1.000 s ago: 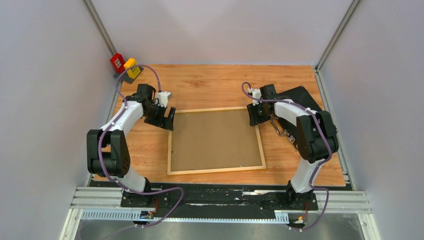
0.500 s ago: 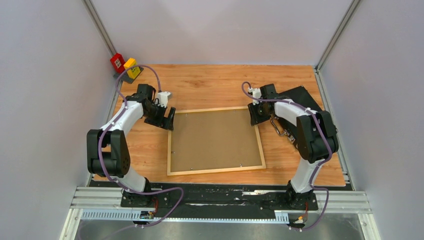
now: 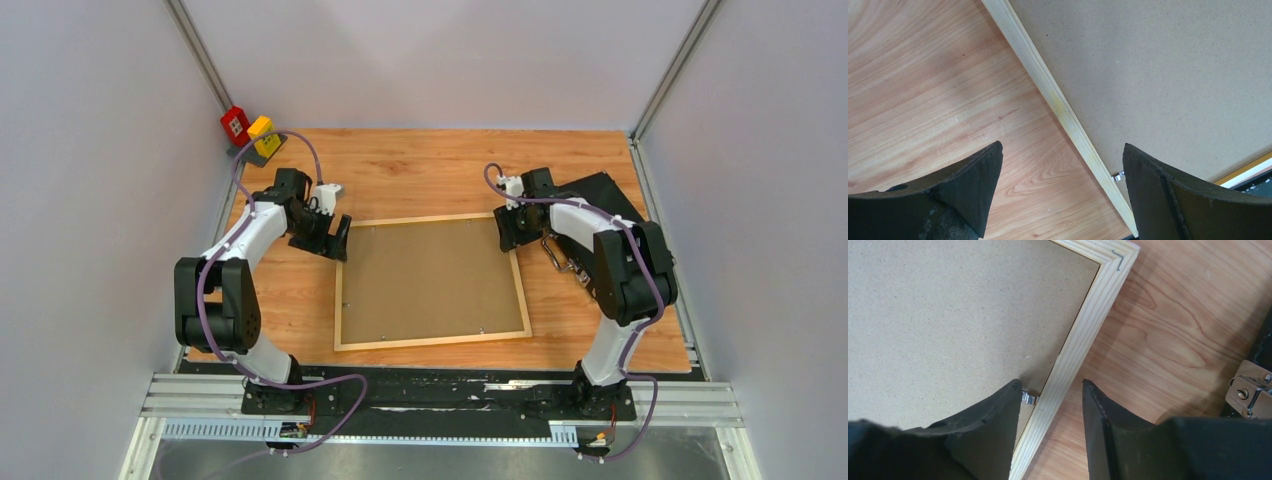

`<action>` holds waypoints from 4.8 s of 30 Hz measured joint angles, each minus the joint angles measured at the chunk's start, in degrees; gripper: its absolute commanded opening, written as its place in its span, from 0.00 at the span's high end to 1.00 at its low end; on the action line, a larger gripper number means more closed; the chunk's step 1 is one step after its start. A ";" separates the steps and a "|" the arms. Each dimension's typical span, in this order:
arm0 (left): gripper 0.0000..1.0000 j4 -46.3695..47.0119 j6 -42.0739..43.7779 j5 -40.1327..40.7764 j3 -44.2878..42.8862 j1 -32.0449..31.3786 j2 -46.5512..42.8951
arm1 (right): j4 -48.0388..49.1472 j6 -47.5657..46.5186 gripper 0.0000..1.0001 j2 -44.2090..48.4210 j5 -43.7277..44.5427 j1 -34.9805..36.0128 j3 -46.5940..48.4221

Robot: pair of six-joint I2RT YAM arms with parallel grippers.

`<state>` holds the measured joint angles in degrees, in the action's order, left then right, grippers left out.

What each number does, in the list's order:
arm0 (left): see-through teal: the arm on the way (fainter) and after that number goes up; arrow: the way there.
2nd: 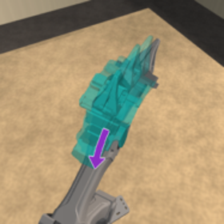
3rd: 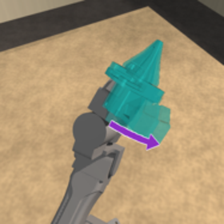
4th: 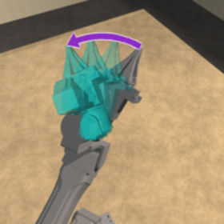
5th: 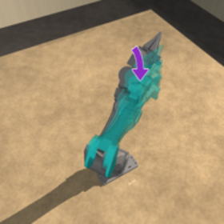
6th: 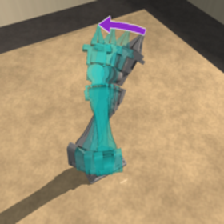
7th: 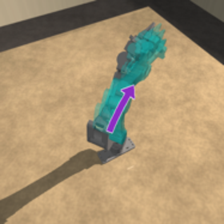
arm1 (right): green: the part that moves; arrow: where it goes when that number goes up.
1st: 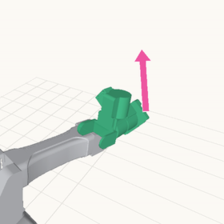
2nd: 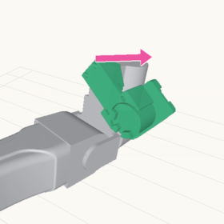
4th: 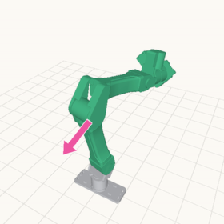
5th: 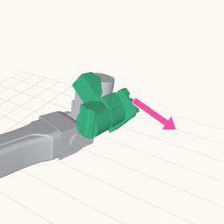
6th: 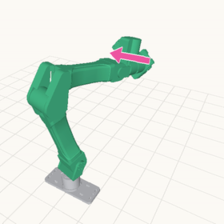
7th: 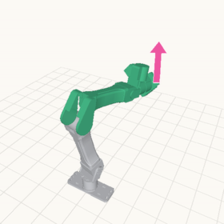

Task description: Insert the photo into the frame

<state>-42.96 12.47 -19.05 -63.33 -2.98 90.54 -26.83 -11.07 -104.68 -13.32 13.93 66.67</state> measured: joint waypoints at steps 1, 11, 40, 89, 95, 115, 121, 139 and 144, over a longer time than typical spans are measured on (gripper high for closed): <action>0.03 0.02 0.00 0.15 0.00 0.00 0.00 | -0.04 -0.02 0.49 0.00 -0.02 0.02 0.00; 0.00 0.22 0.00 3.17 0.00 0.00 0.00 | -0.24 -0.46 0.37 3.80 0.57 0.02 -0.87; 0.00 1.66 1.40 5.99 1.16 0.02 0.00 | -4.98 -16.74 0.40 35.17 -3.80 37.94 -23.71; 0.00 1.29 3.52 5.42 1.16 0.02 -0.81 | 2.99 -17.59 1.00 21.73 9.66 52.04 -23.52; 0.00 -2.73 6.36 1.18 0.98 0.07 -11.39 | -4.00 -17.94 1.00 21.75 6.01 49.64 -17.99; 0.00 -12.55 25.44 -7.48 -0.87 -12.37 -44.87 | -21.33 -17.11 1.00 18.16 -6.23 39.85 10.71; 0.00 -13.05 30.71 -5.70 -1.03 -19.30 -40.35 | -25.79 -16.68 1.00 15.34 -9.14 36.68 15.65; 0.00 -6.58 41.24 2.82 6.93 -28.83 -38.07 | -30.40 -14.64 1.00 11.76 -16.96 29.81 24.52; 0.07 -1.44 44.00 5.97 10.49 -28.94 -37.38 | -30.86 -14.27 1.00 10.99 -18.27 28.98 25.75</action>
<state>-44.40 56.47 -13.08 -52.84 -31.92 53.17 -57.69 -25.34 -93.69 -31.59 42.92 92.42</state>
